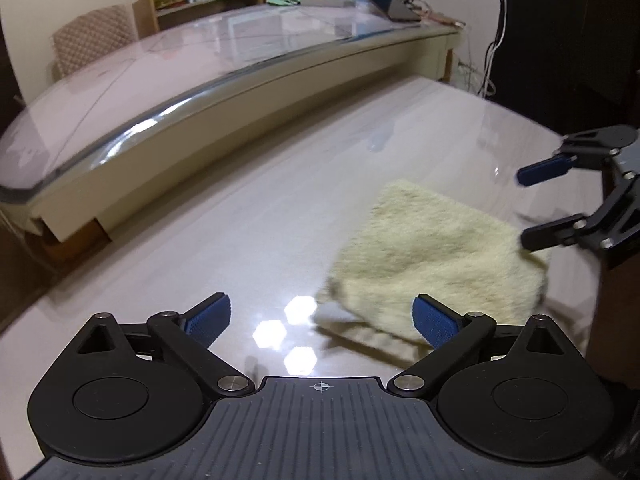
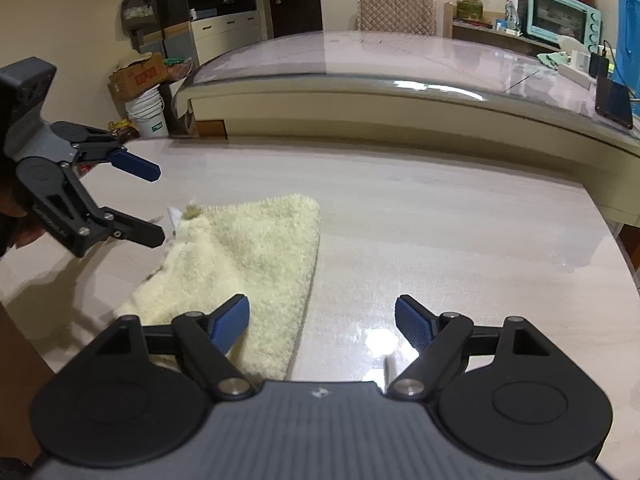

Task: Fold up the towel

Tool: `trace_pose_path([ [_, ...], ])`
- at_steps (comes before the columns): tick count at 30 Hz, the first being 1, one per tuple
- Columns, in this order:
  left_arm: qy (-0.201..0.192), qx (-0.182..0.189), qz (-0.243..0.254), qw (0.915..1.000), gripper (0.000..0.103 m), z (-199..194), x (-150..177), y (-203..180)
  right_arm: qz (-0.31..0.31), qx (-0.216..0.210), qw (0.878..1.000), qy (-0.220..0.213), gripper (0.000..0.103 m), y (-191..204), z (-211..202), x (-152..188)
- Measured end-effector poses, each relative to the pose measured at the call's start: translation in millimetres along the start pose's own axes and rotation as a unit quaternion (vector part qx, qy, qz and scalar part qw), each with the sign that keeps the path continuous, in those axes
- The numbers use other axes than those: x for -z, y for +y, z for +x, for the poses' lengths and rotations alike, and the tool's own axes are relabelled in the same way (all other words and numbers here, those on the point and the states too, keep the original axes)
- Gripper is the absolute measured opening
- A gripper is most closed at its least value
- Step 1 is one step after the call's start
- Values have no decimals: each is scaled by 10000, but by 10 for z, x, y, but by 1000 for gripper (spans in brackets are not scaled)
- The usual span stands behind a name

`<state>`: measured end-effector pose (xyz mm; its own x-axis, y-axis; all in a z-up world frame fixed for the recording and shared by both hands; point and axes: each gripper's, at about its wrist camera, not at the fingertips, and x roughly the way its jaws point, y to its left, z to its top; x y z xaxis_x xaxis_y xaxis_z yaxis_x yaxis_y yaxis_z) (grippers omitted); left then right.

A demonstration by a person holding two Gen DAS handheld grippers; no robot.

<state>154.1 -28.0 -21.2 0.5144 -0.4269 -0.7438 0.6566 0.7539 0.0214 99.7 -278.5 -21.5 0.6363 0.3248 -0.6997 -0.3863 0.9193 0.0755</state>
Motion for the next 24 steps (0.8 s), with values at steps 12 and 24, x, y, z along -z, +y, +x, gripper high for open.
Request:
trace_pose_path([
  [12, -115, -436, 161, 9989, 100, -186, 106, -297, -221, -410, 9979, -443, 84, -93, -129, -12],
  [24, 162, -471, -128, 9987, 101, -165, 387, -483, -1084, -877, 9896, -347, 85, 180, 136, 44],
])
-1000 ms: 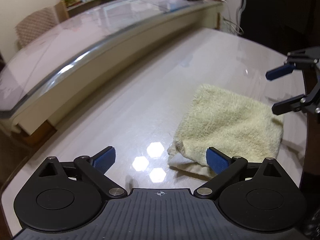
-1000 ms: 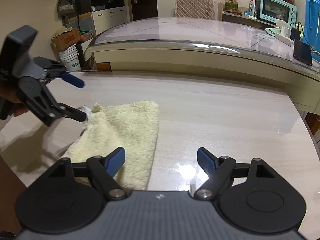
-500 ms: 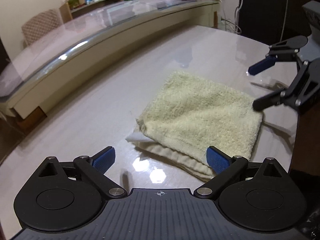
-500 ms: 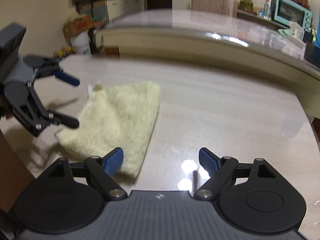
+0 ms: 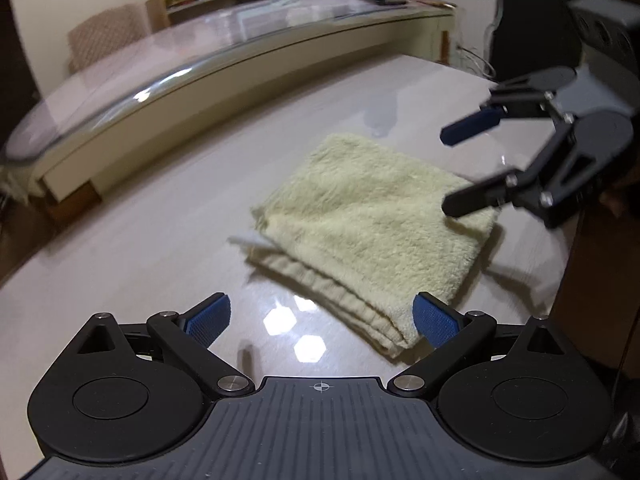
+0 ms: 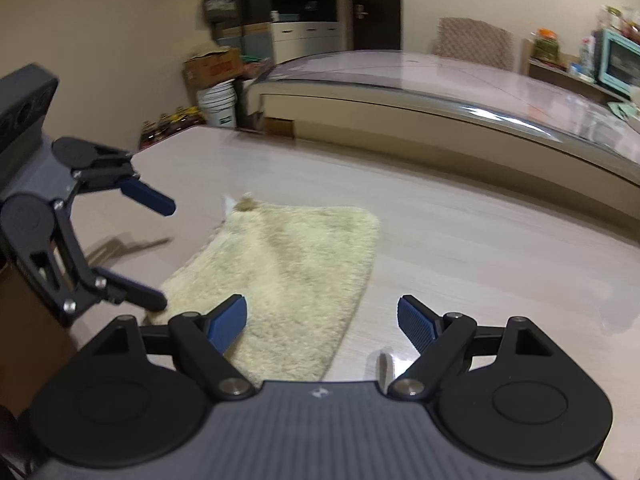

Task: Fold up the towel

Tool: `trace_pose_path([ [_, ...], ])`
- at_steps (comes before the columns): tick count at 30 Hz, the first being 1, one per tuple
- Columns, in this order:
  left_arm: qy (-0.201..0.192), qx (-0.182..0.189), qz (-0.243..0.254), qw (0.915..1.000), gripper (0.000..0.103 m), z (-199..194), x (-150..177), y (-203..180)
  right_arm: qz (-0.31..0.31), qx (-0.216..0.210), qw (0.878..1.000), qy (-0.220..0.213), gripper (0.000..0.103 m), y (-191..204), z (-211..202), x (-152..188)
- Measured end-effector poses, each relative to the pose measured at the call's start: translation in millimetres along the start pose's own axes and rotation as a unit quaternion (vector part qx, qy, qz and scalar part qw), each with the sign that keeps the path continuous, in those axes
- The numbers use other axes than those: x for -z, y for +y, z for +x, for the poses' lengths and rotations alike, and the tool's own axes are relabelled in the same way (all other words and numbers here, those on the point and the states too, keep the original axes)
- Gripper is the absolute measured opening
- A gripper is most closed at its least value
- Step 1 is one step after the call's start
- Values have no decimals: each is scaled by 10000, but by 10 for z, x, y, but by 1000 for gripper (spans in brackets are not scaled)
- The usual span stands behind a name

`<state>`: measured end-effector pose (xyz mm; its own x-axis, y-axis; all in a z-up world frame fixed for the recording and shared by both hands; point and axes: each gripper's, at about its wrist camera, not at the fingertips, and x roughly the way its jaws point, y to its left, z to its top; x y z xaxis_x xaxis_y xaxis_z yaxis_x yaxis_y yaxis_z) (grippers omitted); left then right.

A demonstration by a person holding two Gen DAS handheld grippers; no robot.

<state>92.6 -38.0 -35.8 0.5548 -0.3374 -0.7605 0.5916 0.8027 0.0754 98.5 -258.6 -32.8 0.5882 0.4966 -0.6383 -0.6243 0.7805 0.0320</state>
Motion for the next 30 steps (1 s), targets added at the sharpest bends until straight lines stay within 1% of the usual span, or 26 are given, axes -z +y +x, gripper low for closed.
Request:
trace_pose_path([
  [2, 1, -1, -105, 9999, 101, 4, 22, 16, -238, 53, 9996, 111, 85, 47, 62, 14],
  [4, -6, -22, -175, 9998, 102, 8, 31, 28, -335, 52, 9993, 134, 86, 44, 99, 30],
  [6, 14, -46, -201, 9998, 102, 18, 22, 16, -136, 17, 9999, 7, 86, -33, 88, -13],
  [8, 15, -75, -191, 9998, 103, 26, 6, 11, 8, 5, 10000, -87, 88, -100, 94, -54],
  [10, 15, -96, -190, 9998, 103, 31, 3, 7, -142, 102, 9998, -5, 89, -118, 191, -80],
  [13, 1, -100, -233, 9997, 103, 40, 13, 2, -285, 85, 9995, 44, 89, -165, 283, -99],
  [14, -1, -91, -280, 9996, 103, 42, 17, 10, -307, 96, 9995, 23, 88, -188, 297, -113],
  [16, 3, -78, -359, 9993, 103, 39, 19, 22, -238, 195, 9994, -158, 89, -258, 262, -172],
  [18, 1, -70, -408, 9991, 103, 35, 20, 28, -189, 355, 9989, -255, 89, -354, 274, -244],
  [21, -1, -43, -468, 9989, 103, 43, 25, 35, -278, 621, 9975, -169, 89, -460, 402, -291],
  [25, -5, -32, -575, 9983, 103, 53, 38, 45, -362, 626, 9973, 114, 93, -568, 570, -286],
  [27, -23, -56, -602, 9982, 103, 32, 38, 37, -215, 619, 9978, 35, 92, -596, 501, -311],
  [30, -112, -161, -671, 9976, 103, -58, 16, 5, 39, 568, 9983, -143, 93, -605, 290, -331],
])
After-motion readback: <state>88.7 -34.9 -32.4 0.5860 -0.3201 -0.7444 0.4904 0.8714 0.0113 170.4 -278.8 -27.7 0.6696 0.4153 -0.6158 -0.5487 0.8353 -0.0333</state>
